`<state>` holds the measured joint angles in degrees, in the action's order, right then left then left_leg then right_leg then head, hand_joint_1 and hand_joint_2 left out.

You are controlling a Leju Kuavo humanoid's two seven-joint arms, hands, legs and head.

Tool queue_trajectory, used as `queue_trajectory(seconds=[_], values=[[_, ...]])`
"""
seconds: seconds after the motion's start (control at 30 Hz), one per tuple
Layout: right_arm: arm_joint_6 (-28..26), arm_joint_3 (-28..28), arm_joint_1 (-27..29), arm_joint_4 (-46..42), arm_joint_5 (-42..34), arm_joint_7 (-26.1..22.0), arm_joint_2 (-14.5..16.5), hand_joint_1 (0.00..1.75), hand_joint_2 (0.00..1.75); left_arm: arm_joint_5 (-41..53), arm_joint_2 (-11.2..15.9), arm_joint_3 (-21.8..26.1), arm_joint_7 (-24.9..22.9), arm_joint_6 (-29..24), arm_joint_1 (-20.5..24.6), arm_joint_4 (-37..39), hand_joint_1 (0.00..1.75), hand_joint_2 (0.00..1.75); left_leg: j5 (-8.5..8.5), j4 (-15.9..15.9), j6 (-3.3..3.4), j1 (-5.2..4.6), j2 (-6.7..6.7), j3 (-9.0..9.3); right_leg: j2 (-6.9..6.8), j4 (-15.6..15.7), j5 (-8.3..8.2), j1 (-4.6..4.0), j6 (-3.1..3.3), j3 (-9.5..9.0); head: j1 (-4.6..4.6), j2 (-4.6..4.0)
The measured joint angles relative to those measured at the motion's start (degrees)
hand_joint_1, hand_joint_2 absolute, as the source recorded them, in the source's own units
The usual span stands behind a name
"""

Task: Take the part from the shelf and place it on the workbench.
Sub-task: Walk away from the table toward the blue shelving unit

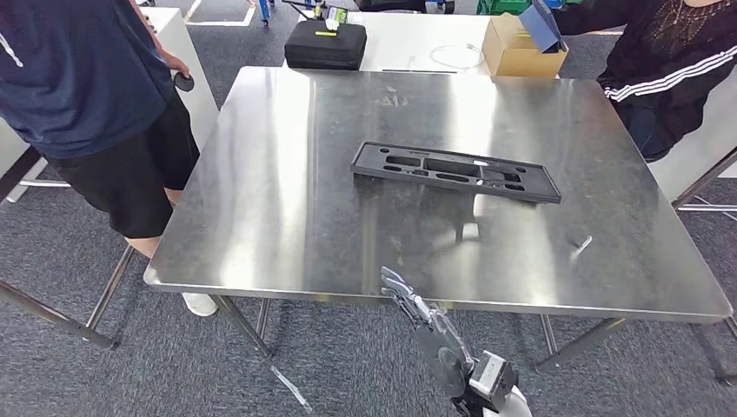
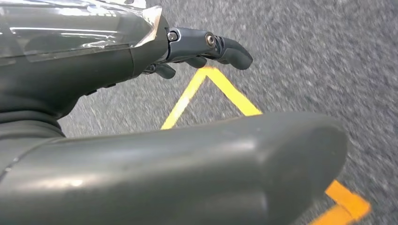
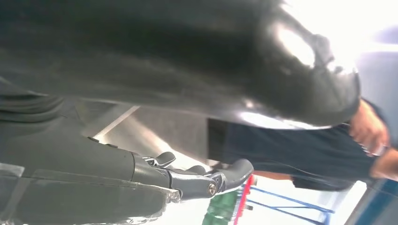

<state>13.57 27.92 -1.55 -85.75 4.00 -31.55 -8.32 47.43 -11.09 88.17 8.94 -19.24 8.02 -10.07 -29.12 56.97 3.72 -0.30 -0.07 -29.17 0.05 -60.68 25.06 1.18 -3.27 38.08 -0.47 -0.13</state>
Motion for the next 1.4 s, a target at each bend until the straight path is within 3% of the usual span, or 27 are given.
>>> queue_trajectory(seconds=[0.07,0.1,0.13,0.17,0.2,0.27,0.33,0.37,0.43,0.47,0.57,0.6,0.63,0.7,0.73,0.8,0.87,0.93,0.97,1.03,1.1,1.13,1.17,1.2,1.27,1.33,1.4], values=[[-0.3,-0.3,0.3,0.2,2.0,0.7,-0.3,0.0,0.0,0.0,0.0,0.0,0.0,0.0,0.0,0.0,0.0,0.0,1.36,0.0,0.58,-0.1,0.24,-1.69,-0.01,-6.9,5.46,-0.08,0.81,1.94,0.16,0.0],[-0.3,-0.4,0.4,0.5,3.0,1.0,-0.5,0.0,0.0,0.0,0.0,0.0,0.0,0.0,0.0,0.0,0.0,0.0,2.01,0.0,0.7,-0.22,0.34,-2.47,-0.01,-10.6,7.32,-0.09,0.84,2.52,0.17,0.0],[-0.1,-0.5,0.6,1.1,3.7,1.0,-0.6,0.0,0.0,0.0,0.0,0.0,0.0,0.1,-0.1,0.0,0.0,0.0,2.66,0.1,0.74,-0.32,0.4,-3.26,-0.01,-13.1,8.06,-0.12,0.56,2.46,0.16,0.0],[0.2,-0.7,0.8,1.9,4.2,0.8,-0.7,0.0,0.0,0.0,0.0,0.0,0.0,0.2,-0.1,0.0,0.0,0.0,3.29,0.1,0.73,-0.42,0.44,-4.02,-0.01,-13.7,7.72,-0.16,0.05,1.44,0.16,0.0],[0.6,-0.9,1.0,2.9,4.4,0.6,-0.8,0.0,0.0,0.0,0.0,0.0,0.0,0.3,-0.1,0.0,0.0,0.0,3.86,0.1,0.68,-0.48,0.45,-4.68,-0.01,-12.2,6.72,-0.2,-0.48,-0.6,0.15,0.0],[1.4,-1.5,1.3,5.0,4.1,0.0,-0.8,0.0,0.0,0.0,0.0,0.0,0.0,0.4,-0.2,0.0,0.0,0.0,4.82,0.3,0.4,-0.62,0.44,-5.8,-0.02,-4.1,5.09,-0.43,-0.85,-7.1,0.19,0.0],[1.8,-2.2,1.3,6.8,3.7,-0.5,-0.7,0.0,0.0,0.0,-0.1,-0.1,0.0,0.5,-0.2,0.0,0.0,0.0,5.78,0.4,-0.09,-0.81,0.52,-6.46,-0.01,3.5,5.4,-0.88,-0.25,-12.08,0.11,0.0],[2.1,-2.5,1.4,7.7,3.5,-0.6,-0.7,0.0,0.0,0.0,-0.1,-0.1,0.0,0.5,-0.2,0.0,0.0,0.0,6.29,0.3,-0.36,-0.85,0.57,-6.67,0.0,5.2,5.64,-1.11,0.13,-12.98,0.06,0.0],[2.9,-3.0,1.4,10.3,2.9,-0.4,-0.6,0.0,0.0,0.2,0.0,-0.1,0.0,0.5,-0.2,0.0,0.0,0.0,6.86,0.3,-0.95,-0.76,0.5,-7.03,-0.06,5.8,5.11,-0.92,0.9,-12.46,0.02,0.0],[3.4,-3.3,1.3,12.1,2.5,-0.4,-0.4,0.0,0.0,0.3,0.0,-0.1,-0.1,0.5,-0.3,0.0,0.0,0.0,6.01,0.9,-1.3,-0.65,0.38,-7.38,-0.14,5.9,4.65,-0.67,1.42,-12.12,-0.02,0.0],[3.1,-4.6,0.1,21.1,2.5,-1.3,0.3,0.0,0.0,0.5,0.1,-0.1,-0.5,0.5,-0.4,0.0,0.0,0.0,-1.17,8.8,-2.43,0.01,0.09,-9.85,-0.52,5.9,3.16,-0.28,2.66,-10.82,-0.43,0.0],[2.2,-5.1,-0.7,25.4,3.2,-1.9,0.6,0.0,0.0,0.5,0.1,-0.1,-0.7,0.5,-0.4,0.0,0.0,0.0,-3.21,12.6,-2.75,0.26,0.07,-10.75,-0.63,5.8,2.67,-0.31,2.71,-10.23,-0.52,0.0],[1.1,-5.4,-1.5,29.8,4.1,-2.3,0.9,0.0,0.0,0.5,0.1,-0.1,-0.7,0.5,-0.4,0.0,0.0,0.0,-4.07,15.3,-3.01,0.51,0.06,-11.15,-0.72,5.7,2.21,-0.32,2.6,-9.59,-0.52,0.0],[-1.7,-5.9,-3.3,38.4,6.4,-2.4,1.4,0.0,0.0,0.5,0.2,-0.1,-0.8,0.5,-0.5,0.0,0.0,0.0,-2.45,15.3,-3.43,1.07,0.07,-9.29,-0.83,5.3,1.38,-0.2,2.2,-8.18,-0.52,0.0],[-3.2,-6.0,-4.1,42.0,7.4,-1.8,1.7,0.0,0.0,0.4,0.2,-0.1,-0.8,0.5,-0.5,0.0,0.0,0.0,-0.87,12.3,-3.59,1.36,0.07,-6.91,-0.84,5.1,1.03,-0.09,1.94,-7.55,-0.54,0.0],[-7.2,-6.2,-5.7,48.4,9.4,1.4,2.4,0.0,0.0,0.0,0.3,-0.1,-0.8,0.3,-0.5,0.0,0.0,0.0,0.39,4.4,-3.77,1.57,-0.16,-1.57,-0.81,4.7,0.41,0.01,1.27,-6.51,-0.55,0.0],[-11.7,-6.5,-7.1,53.7,10.4,6.3,3.2,0.0,0.0,-0.4,0.3,-0.1,-0.7,0.2,-0.5,0.0,0.0,0.0,-0.01,0.1,-3.51,1.13,-0.44,0.85,-0.89,4.5,-0.29,0.04,0.22,-5.95,-0.54,0.0],[-15.4,-7.1,-8.0,58.3,10.8,11.4,4.0,0.0,0.0,-0.7,0.4,-0.1,-0.6,0.0,-0.6,0.0,0.0,0.0,0.63,-0.6,-2.47,0.72,-0.37,0.54,-0.97,4.5,-0.84,0.19,-0.87,-5.56,-0.5,0.0],[-16.4,-7.3,-8.2,60.2,10.9,13.2,4.3,0.0,0.0,-0.7,0.5,-0.1,-0.5,0.0,-0.6,0.0,0.0,0.0,1.12,-0.8,-1.74,0.65,-0.27,0.18,-0.94,3.9,-0.33,0.26,-1.05,-5.03,-0.49,0.0],[-17.4,-7.7,-8.4,63.0,11.3,15.1,4.8,0.0,0.0,-0.7,0.5,-0.1,-0.5,-0.1,-0.7,0.0,0.0,0.0,2.26,-1.1,-0.36,0.66,-0.01,-0.87,-0.75,-0.4,3.23,0.2,-0.44,-3.12,-0.19,0.0],[-17.6,-8.0,-8.5,65.0,11.5,15.7,5.3,0.0,0.0,-0.7,0.6,-0.1,-0.5,-0.2,-0.7,0.0,0.0,0.0,3.31,-1.0,0.21,0.36,0.18,-2.31,-0.46,-8.1,7.94,0.09,0.3,-0.79,0.06,0.0],[-17.7,-8.0,-8.5,65.8,11.5,15.8,5.4,0.0,0.0,-0.8,0.6,-0.1,-0.5,-0.2,-0.7,0.0,0.0,0.0,3.88,-1.0,0.27,0.23,0.24,-3.07,-0.37,-11.3,9.22,0.08,0.23,-0.21,0.07,0.0],[-17.7,-8.1,-8.6,66.5,11.5,16.0,5.5,0.0,0.0,-0.8,0.6,-0.1,-0.5,-0.2,-0.7,0.0,0.0,0.0,4.44,-1.0,0.25,0.15,0.28,-3.82,-0.33,-12.7,9.38,0.08,-0.15,-0.5,0.06,0.0],[-17.7,-8.1,-8.7,67.0,11.5,16.0,5.6,0.0,0.0,-0.7,0.6,-0.1,-0.5,-0.2,-0.7,0.0,0.0,0.0,4.98,-0.9,0.16,0.14,0.28,-4.55,-0.33,-12.0,8.53,0.1,-0.71,-1.78,0.09,0.0],[-18.1,-8.2,-8.9,67.9,11.9,16.6,5.7,0.0,0.0,-0.7,0.6,-0.1,-0.5,-0.3,-0.7,0.0,0.0,0.0,5.98,-0.6,-0.24,0.2,0.27,-5.9,-0.33,-5.0,6.03,0.14,-1.63,-7.01,0.1,0.0],[-19.2,-8.1,-9.5,68.5,13.7,19.4,5.9,0.0,0.0,-0.7,0.6,-0.1,-0.5,-0.4,-0.7,0.0,0.0,0.0,6.93,-0.3,-0.85,0.07,0.3,-6.84,-0.24,3.2,5.51,-0.15,-1.28,-12.16,0.05,0.0],[-20.4,-7.8,-9.7,69.4,16.2,24.1,6.2,0.0,0.0,-0.5,0.6,-0.1,-0.6,-0.6,-0.7,0.0,0.0,0.0,7.82,-0.1,-1.37,-0.08,0.33,-7.18,-0.1,6.1,5.92,-0.5,-0.48,-13.52,-0.11,0.0]])
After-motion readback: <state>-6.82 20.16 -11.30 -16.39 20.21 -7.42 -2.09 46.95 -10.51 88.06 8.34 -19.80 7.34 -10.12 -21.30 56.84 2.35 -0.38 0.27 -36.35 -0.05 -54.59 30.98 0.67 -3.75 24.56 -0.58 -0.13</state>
